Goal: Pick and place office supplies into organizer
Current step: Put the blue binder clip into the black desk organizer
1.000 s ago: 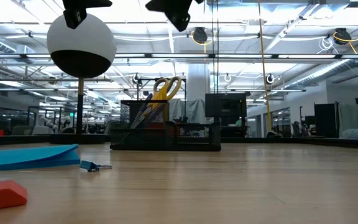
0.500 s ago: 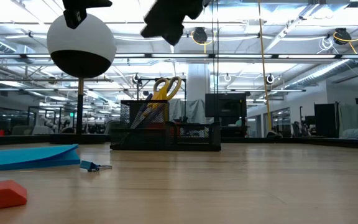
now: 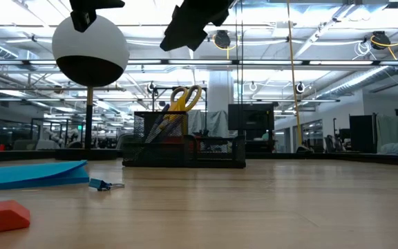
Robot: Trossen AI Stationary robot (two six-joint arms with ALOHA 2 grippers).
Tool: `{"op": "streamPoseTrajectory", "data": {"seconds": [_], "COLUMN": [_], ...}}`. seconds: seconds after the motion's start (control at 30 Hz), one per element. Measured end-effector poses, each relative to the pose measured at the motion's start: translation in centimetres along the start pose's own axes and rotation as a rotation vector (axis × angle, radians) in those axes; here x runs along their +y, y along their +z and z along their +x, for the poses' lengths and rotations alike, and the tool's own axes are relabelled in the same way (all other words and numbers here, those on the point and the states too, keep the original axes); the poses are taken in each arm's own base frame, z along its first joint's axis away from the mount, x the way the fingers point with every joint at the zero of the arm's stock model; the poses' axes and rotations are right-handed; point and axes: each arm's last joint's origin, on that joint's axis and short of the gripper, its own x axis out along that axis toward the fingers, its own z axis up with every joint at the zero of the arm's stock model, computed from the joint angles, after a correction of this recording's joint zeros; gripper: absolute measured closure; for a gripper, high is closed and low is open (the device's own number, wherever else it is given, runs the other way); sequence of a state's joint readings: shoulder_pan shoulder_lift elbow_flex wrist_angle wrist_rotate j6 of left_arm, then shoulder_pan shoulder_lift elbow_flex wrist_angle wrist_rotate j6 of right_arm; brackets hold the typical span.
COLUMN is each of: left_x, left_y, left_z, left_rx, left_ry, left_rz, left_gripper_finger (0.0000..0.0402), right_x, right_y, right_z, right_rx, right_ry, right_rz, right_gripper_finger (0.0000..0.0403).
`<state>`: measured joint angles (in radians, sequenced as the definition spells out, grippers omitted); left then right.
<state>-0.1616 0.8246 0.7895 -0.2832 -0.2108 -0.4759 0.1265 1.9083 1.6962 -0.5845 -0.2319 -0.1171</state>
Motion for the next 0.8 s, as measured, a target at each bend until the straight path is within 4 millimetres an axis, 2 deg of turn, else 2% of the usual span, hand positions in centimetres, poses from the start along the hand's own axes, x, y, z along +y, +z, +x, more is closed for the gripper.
{"op": "streamPoseTrajectory", "data": {"seconds": [0.27,0.5,0.8], "left_x": [0.0,0.0,0.0], "left_y": [0.0,0.0,0.0], "left_z": [0.0,0.0,0.0], "left_rx": [0.000,0.000,0.000], "left_ry": [0.000,0.000,0.000], "left_rz": [0.000,0.000,0.000], "left_gripper_finger": [0.0286,0.0286,0.0286], "right_x": [0.2,0.7,1.4], "right_y": [-0.1,0.1,2.1], "right_z": [0.2,3.2,6.6], "right_rx": [0.008,0.177,0.179], "right_ry": [0.007,0.056,0.178], "right_rz": [-0.012,-0.059,-0.164], "right_gripper_finger": [0.0277,0.0277,0.0277]}}
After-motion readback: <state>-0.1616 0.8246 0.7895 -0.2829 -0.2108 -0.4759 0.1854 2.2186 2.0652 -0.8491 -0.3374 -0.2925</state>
